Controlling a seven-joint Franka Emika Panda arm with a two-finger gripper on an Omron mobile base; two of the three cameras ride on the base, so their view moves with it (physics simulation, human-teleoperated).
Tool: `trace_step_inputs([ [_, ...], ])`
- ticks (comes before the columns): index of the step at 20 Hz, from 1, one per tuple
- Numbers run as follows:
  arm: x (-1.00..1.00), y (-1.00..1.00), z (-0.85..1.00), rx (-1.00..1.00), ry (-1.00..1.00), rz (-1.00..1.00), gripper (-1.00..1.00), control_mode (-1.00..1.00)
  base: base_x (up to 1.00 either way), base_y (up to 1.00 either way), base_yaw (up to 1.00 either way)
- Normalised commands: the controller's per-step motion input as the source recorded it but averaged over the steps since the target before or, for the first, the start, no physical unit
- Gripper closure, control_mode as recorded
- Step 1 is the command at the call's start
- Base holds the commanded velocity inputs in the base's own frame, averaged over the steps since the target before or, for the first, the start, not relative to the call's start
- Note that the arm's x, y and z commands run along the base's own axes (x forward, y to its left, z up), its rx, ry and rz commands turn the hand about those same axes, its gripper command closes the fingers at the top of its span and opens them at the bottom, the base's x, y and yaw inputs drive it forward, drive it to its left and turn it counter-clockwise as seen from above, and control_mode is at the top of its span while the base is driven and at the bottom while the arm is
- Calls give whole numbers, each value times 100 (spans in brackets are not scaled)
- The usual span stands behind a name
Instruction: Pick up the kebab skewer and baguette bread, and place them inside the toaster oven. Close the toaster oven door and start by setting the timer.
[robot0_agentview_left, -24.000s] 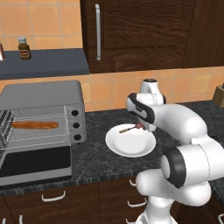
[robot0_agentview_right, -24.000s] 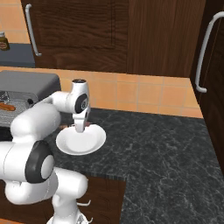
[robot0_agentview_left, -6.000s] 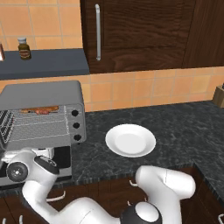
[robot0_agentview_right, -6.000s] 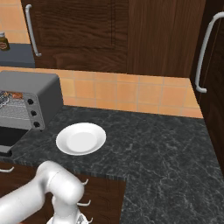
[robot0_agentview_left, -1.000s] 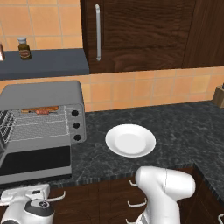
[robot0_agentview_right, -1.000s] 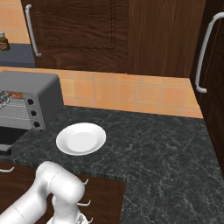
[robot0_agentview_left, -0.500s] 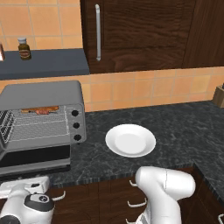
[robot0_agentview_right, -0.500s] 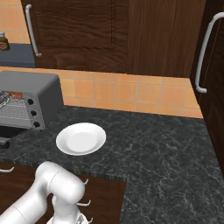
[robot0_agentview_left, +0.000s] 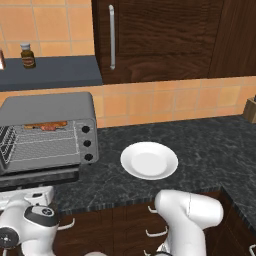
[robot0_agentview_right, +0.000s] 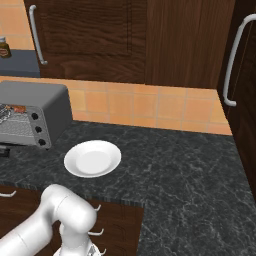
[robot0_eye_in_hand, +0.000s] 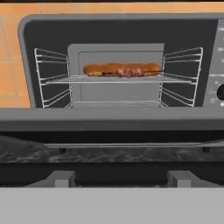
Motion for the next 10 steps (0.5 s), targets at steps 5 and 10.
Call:
trace_step_inputs([
  [5,66,-30,46,3,0,0,-100,-100,0,0,0],
  [10,59,-28,35,3,0,0,-100,-100,0,0,0],
])
